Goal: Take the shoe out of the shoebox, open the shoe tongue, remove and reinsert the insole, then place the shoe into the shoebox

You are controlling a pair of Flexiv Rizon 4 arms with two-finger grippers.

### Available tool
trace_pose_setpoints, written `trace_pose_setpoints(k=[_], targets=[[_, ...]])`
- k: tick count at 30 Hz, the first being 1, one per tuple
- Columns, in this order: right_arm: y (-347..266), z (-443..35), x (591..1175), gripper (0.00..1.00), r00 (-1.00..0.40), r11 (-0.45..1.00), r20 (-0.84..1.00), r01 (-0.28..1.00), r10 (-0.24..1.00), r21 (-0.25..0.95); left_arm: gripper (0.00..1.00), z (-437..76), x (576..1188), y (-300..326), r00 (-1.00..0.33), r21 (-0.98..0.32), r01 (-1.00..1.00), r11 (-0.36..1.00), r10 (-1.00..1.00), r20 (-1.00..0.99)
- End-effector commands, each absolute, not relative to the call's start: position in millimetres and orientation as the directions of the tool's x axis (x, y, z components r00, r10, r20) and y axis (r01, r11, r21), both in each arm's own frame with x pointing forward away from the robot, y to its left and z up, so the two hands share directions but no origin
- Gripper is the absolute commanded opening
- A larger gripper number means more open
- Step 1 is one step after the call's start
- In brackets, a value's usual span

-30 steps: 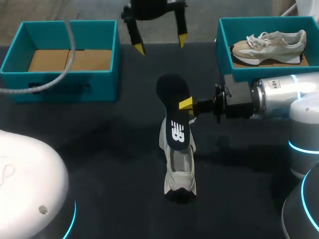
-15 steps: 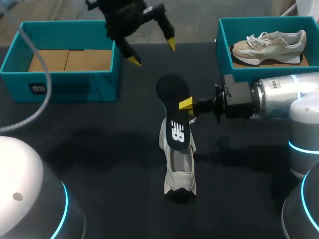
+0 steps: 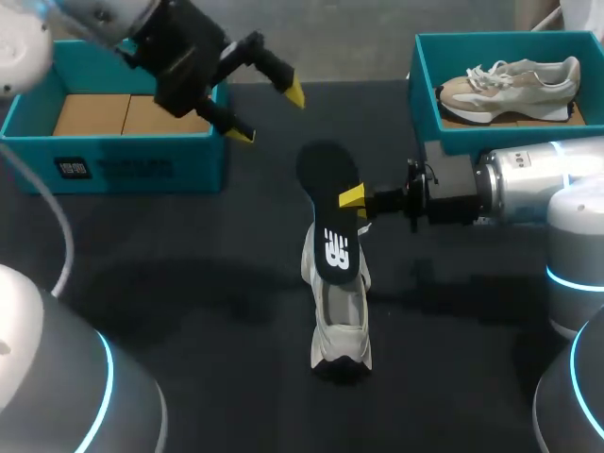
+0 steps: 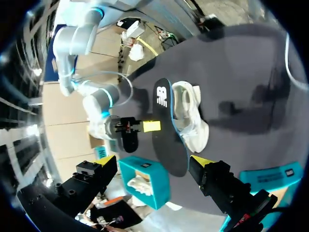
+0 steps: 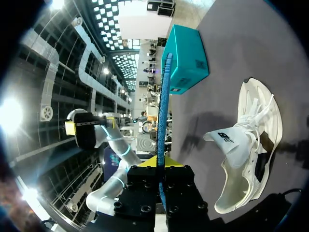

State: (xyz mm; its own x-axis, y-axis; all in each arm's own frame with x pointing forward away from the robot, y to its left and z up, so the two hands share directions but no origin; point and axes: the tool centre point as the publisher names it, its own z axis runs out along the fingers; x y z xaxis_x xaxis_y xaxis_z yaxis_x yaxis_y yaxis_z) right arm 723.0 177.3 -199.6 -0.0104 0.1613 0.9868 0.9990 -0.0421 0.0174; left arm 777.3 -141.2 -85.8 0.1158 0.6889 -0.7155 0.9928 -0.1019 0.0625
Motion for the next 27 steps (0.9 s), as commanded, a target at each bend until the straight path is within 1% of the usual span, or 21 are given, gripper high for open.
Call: trace_pose_setpoints(k=[1,11,12,14,15,18,23,27], targets=[[178.5,-198.5,722.7,0.0,-0.008,-0.041,0.986,0.999,0.169,0.015,1.0,-92.2,770.0,-134.4,0.094,0.072,0.994,-0.086,0.294,-0.951],[178.5,-198.5,722.7,0.0,-0.008,-0.041,0.986,0.999,0.169,0.015,1.0,-92.2,770.0,-134.4,0.094,0.072,0.994,-0.086,0.294,-0.951],[178.5,-198.5,722.7,0.0,-0.008,-0.041,0.986,0.999,0.169,0.015,1.0,-98.3,769.9,-133.8,0.074,0.06,0.996,-0.058,0.277,-0.958],[178.5,-198.5,722.7,0.0,-0.008,-0.041,0.986,0.999,0.169,0.015,1.0,-109.0,769.3,-130.2,0.048,0.039,0.998,-0.044,0.226,-0.973],[181.0,-199.9,721.4,0.0,-0.006,-0.042,0.982,0.999,0.191,0.014,1.0,-113.6,769.3,-128.1,0.032,0.026,0.999,-0.031,0.214,-0.976],[183.2,-199.8,719.7,0.0,0.002,-0.06,0.982,0.998,0.187,0.009,1.0,-122.4,767.6,-122.3,0.016,0.016,1.0,-0.005,0.185,-0.983],[181.5,-185.2,715.9,0.0,-0.016,-0.105,0.989,0.994,0.149,0.032,1.0,-134.3,762.8,-118.2,0.008,0.012,0.999,0.033,0.145,-0.989],[184.6,-177.7,711.4,0.0,-0.03,-0.122,0.989,0.991,0.147,0.048,1.0,-144.0,757.9,-122.9,-0.001,0.003,0.999,0.039,0.109,-0.994]])
